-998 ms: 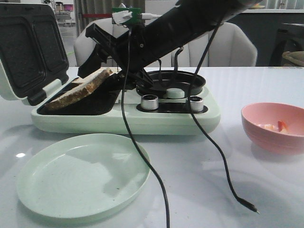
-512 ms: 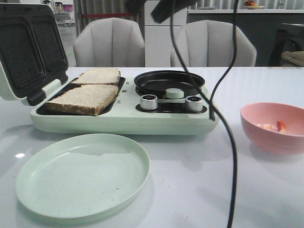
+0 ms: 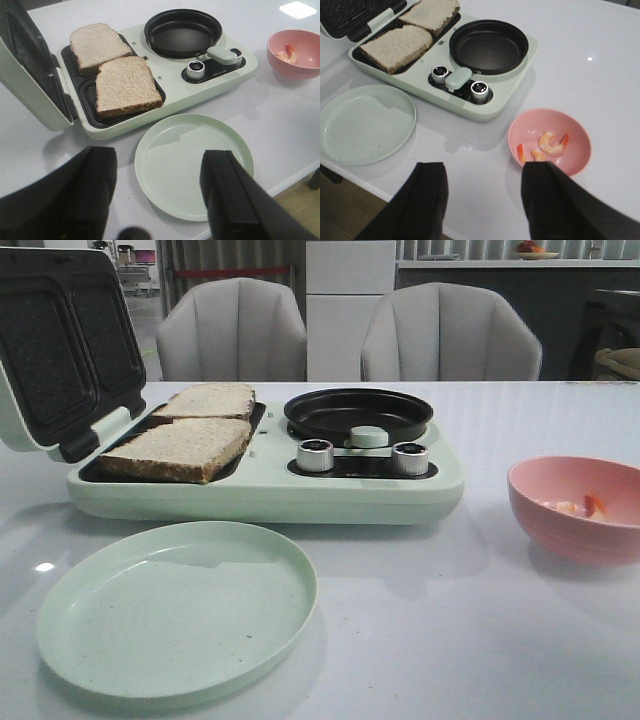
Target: Make breakfast with bread and shrimp
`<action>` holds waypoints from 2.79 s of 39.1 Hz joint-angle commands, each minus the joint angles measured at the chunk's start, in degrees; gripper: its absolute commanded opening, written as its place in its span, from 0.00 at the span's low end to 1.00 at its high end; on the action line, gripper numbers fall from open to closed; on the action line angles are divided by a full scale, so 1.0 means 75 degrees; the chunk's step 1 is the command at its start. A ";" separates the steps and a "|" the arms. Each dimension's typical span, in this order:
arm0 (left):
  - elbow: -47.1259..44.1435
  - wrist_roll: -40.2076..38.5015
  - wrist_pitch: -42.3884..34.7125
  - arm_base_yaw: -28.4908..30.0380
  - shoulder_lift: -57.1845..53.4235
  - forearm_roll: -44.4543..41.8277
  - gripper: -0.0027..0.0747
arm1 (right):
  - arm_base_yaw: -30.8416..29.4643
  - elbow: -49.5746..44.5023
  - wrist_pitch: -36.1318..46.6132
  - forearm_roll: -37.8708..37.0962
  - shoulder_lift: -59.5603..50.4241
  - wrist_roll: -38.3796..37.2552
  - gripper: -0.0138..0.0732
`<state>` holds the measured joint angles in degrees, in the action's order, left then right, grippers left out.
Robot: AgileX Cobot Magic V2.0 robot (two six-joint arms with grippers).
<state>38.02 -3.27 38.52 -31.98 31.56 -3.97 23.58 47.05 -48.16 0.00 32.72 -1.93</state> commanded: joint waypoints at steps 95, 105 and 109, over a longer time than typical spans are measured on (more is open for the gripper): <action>0.6279 0.3004 -0.1084 0.5142 0.8459 0.4806 0.16 | -0.0003 -0.0214 0.0696 -0.0083 -0.0105 -0.0024 0.68; 0.6360 0.3004 -0.1085 0.4269 0.8446 0.4806 0.16 | -0.0003 -0.0214 0.0696 -0.0083 -0.0105 -0.0024 0.68; 0.6360 0.3004 -0.0853 0.3980 0.8446 0.4806 0.16 | -0.0003 -0.0214 0.0696 -0.0083 -0.0105 -0.0024 0.68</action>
<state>83.43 19.00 33.77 -0.48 97.52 30.38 23.58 43.97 -47.21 0.00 31.81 -2.36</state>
